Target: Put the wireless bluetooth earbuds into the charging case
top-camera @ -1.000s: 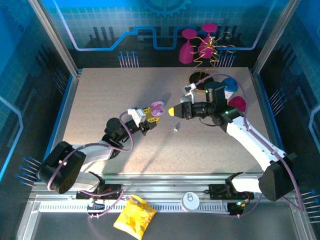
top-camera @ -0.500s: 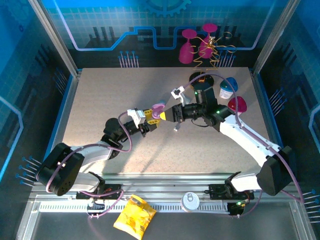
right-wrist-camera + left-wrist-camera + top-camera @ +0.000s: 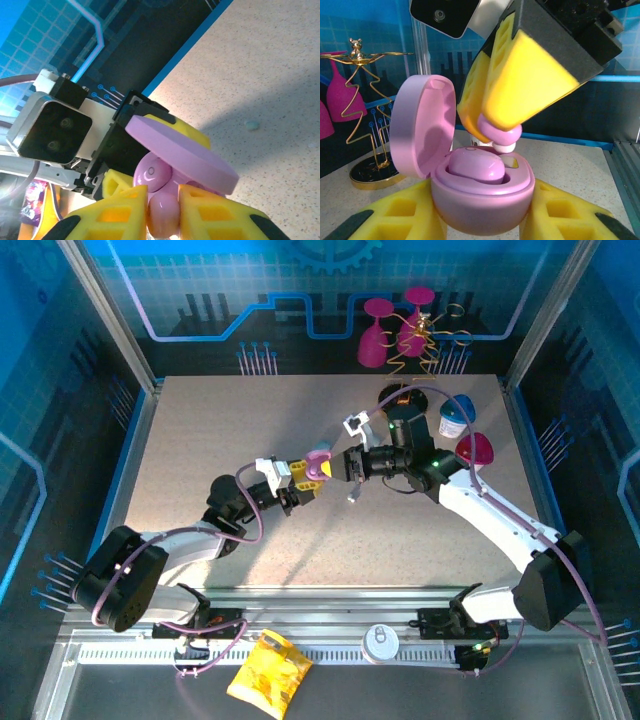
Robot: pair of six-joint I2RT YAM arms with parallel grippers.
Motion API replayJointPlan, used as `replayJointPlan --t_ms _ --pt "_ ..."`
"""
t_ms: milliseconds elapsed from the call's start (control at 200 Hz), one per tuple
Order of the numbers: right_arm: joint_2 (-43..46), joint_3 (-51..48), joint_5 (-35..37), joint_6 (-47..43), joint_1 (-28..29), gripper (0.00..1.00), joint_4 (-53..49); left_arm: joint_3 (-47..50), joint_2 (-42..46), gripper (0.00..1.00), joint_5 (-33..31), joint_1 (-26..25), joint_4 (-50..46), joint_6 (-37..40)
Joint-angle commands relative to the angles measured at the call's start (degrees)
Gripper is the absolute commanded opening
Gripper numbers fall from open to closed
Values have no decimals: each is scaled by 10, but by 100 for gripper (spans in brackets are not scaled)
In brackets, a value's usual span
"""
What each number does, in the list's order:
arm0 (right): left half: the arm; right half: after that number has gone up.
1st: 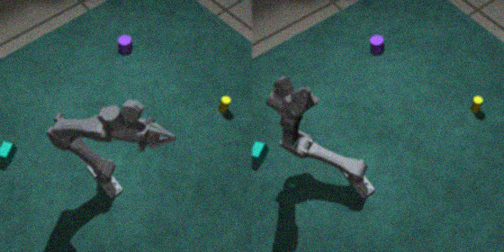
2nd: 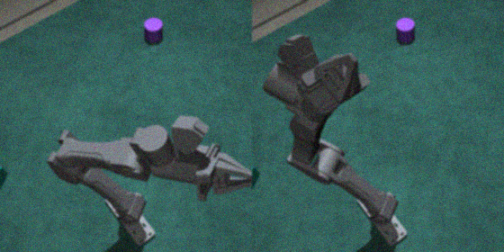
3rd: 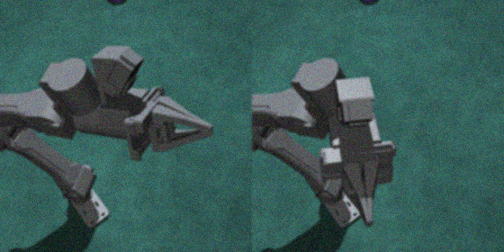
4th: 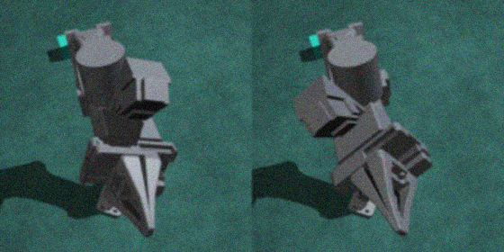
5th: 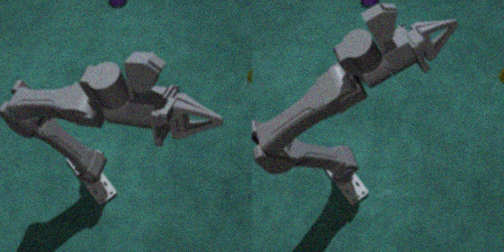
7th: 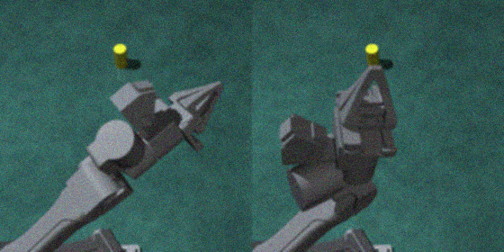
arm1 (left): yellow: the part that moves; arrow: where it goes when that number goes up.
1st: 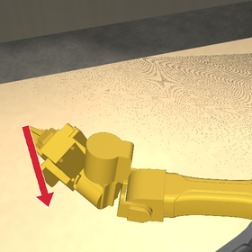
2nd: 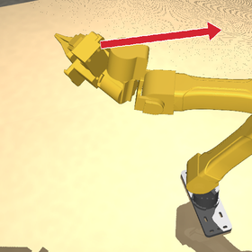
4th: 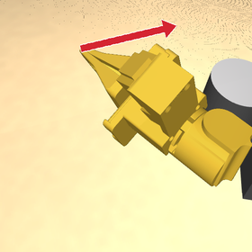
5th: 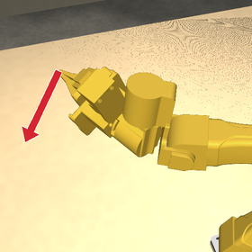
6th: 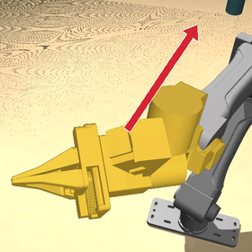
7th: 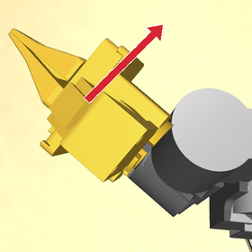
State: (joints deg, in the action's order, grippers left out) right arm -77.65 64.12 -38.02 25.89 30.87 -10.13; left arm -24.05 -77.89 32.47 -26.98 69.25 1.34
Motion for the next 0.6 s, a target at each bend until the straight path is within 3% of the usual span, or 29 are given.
replayJointPlan --t_ms 0,595 --pt "0 2 27 -23 6 20 -13 -21 19 32 21 3 17 -14" --pt "9 6 78 -41 16 34 -46 -30 24 32 15 3 7 -19"
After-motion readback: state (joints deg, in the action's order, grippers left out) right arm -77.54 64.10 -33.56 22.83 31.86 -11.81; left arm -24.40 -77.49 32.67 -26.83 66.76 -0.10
